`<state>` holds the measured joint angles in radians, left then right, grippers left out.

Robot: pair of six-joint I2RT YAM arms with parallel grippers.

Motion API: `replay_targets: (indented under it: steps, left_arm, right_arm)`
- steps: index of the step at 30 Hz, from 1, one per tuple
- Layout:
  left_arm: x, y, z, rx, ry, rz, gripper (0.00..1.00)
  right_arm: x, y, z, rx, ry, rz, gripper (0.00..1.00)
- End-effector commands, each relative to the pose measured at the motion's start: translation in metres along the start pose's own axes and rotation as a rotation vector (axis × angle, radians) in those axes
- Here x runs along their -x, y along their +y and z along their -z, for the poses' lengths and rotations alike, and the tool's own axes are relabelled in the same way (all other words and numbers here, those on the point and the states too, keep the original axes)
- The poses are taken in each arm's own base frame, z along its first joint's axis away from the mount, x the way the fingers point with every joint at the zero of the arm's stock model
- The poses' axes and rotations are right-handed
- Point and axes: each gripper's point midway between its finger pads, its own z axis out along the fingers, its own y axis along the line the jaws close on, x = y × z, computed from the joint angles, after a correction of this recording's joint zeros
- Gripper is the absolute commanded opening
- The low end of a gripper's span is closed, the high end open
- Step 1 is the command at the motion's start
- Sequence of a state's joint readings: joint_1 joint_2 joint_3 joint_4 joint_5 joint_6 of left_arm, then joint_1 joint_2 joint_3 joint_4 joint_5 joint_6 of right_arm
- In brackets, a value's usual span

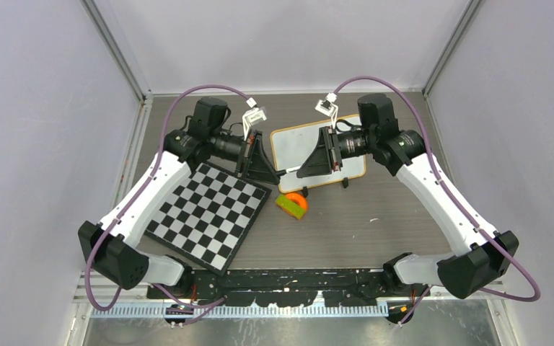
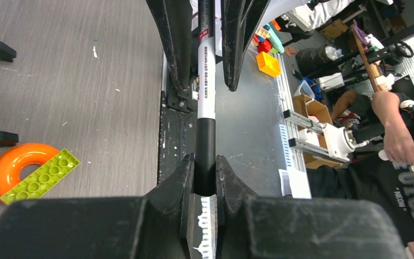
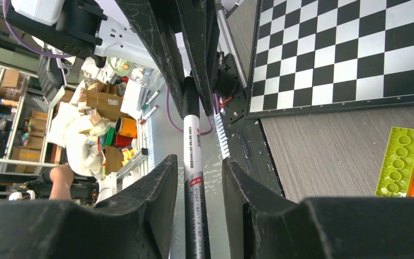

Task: Write a sentence on the whiteboard
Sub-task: Pass from the right arm to the left, then pass from the left arm to the right

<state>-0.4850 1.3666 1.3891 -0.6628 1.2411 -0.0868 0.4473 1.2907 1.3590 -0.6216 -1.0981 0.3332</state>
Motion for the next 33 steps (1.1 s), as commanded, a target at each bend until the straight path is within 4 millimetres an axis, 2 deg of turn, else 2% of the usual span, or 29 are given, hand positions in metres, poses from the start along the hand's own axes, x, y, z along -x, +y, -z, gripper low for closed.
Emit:
replay_targets:
  steps: [1,5,11,17,21,24,28,29,33]
  left_arm:
    - [0.010,-0.016,-0.001,-0.072,-0.007,-0.027,0.00]
    - [0.006,-0.015,-0.002,-0.069,-0.001,-0.016,0.00]
    - [0.000,-0.011,-0.002,-0.053,0.007,-0.001,0.00]
    - [-0.001,-0.002,-0.004,-0.028,0.016,0.030,0.00]
    - [0.000,-0.002,-0.005,-0.030,0.018,0.041,0.00]
    - [0.000,-0.002,-0.005,-0.030,0.018,0.040,0.00]
    - [0.002,-0.005,-0.002,-0.019,0.016,0.010,0.00]
    - [0.003,-0.005,-0.001,-0.007,0.016,-0.002,0.00]
    - [0.008,-0.007,0.003,0.029,0.014,-0.039,0.23]
  right_arm:
    - [0.008,0.023,0.003,0.033,-0.019,0.094,0.41]
    - [0.012,0.026,0.002,0.036,-0.028,0.101,0.38]
    - [0.016,0.029,0.003,0.040,-0.032,0.109,0.39]
    - [0.014,0.032,0.000,0.051,-0.021,0.110,0.36]
    - [0.010,0.031,-0.001,0.050,-0.008,0.117,0.22]
    - [0.007,0.031,-0.002,0.049,0.000,0.123,0.17]
    - [0.005,0.030,-0.001,0.037,0.004,0.127,0.01]
    - [0.005,0.029,-0.001,0.031,0.004,0.124,0.00]
    - [0.005,0.027,-0.001,0.015,-0.002,0.116,0.00]
